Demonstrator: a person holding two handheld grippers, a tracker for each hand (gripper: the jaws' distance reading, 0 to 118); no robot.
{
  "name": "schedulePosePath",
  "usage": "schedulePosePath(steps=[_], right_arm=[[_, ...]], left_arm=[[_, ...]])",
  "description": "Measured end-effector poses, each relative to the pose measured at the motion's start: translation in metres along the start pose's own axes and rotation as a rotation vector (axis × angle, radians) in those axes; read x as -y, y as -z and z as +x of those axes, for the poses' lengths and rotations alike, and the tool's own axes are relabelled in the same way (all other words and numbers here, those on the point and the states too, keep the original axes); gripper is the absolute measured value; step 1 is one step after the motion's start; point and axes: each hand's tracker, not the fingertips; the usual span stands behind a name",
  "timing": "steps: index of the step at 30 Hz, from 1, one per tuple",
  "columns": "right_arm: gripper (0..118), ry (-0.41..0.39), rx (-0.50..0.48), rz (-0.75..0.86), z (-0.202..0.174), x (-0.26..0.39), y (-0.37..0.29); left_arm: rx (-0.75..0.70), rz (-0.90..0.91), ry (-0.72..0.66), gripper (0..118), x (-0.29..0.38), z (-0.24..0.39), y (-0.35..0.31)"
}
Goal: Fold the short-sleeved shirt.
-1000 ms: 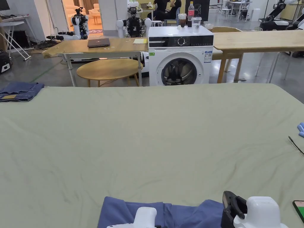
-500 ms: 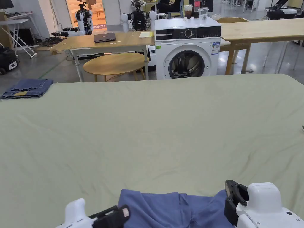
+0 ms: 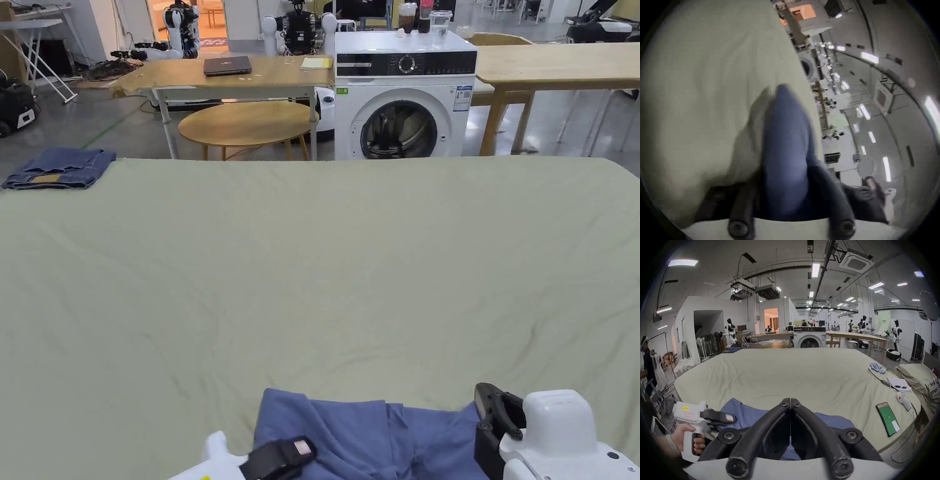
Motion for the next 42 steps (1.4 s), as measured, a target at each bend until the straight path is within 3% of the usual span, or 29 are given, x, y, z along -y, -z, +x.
schedulePosePath(steps=[3, 6, 11, 13, 14, 19, 25, 29, 32, 33, 34, 36, 37, 38, 40, 42], right_arm=[[0, -0.006, 0.006, -0.001, 0.003, -0.001, -0.004], [0, -0.022, 0.016, 0.0, 0.004, -0.001, -0.005], [0, -0.009, 0.012, 0.001, 0.004, -0.001, -0.004], [0, -0.011, 0.012, 0.003, 0.002, -0.002, -0.001], [0, -0.012, 0.006, 0.003, 0.0, -0.002, 0.0], [0, -0.028, 0.001, 0.014, -0.004, -0.004, 0.001], [0, -0.01, 0.041, 0.021, 0.016, -0.003, -0.009], [0, 0.005, 0.083, 0.012, 0.035, 0.002, -0.015], [0, 0.033, 0.101, 0.012, 0.045, 0.003, -0.02], [0, 0.037, 0.102, 0.016, 0.048, 0.003, -0.023], [0, 0.036, 0.105, 0.019, 0.049, 0.002, -0.024], [0, 0.028, 0.11, 0.023, 0.052, 0.002, -0.026], [0, 0.024, 0.113, 0.024, 0.054, 0.001, -0.026], [0, 0.028, 0.114, 0.026, 0.055, 0.001, -0.025], [0, 0.054, 0.107, 0.024, 0.057, 0.001, -0.022], [0, 0.062, 0.103, 0.021, 0.057, 0.002, -0.021]], left_arm=[[0.035, 0.079, -0.026, 10, 0.001, 0.004, -0.008], [-0.041, 0.148, 0.095, 7, -0.007, 0.015, -0.026], [-0.129, 0.326, 0.098, 6, -0.045, 0.011, -0.079], [-0.293, 0.343, 0.341, 6, -0.058, 0.02, -0.096], [-0.327, 0.342, 0.4, 6, -0.059, 0.028, -0.101], [-0.34, 0.341, 0.795, 6, -0.021, 0.11, -0.088], [-0.386, 0.18, 1.444, 6, 0.091, 0.188, -0.002], [-0.516, 0.021, 1.681, 6, 0.159, 0.18, 0.064], [-0.614, -0.033, 1.709, 8, 0.17, 0.16, 0.098], [-0.536, -0.048, 1.704, 12, 0.169, 0.156, 0.103], [-0.521, -0.077, 1.679, 23, 0.166, 0.155, 0.102], [-0.445, -0.086, 1.602, 68, 0.158, 0.165, 0.085], [-0.439, -0.049, 1.545, 83, 0.15, 0.175, 0.071], [-0.365, -0.016, 1.46, 91, 0.141, 0.186, 0.058], [-0.212, 0.066, 1.291, 93, 0.118, 0.206, 0.03], [-0.199, 0.145, 1.171, 95, 0.095, 0.208, 0.015]])
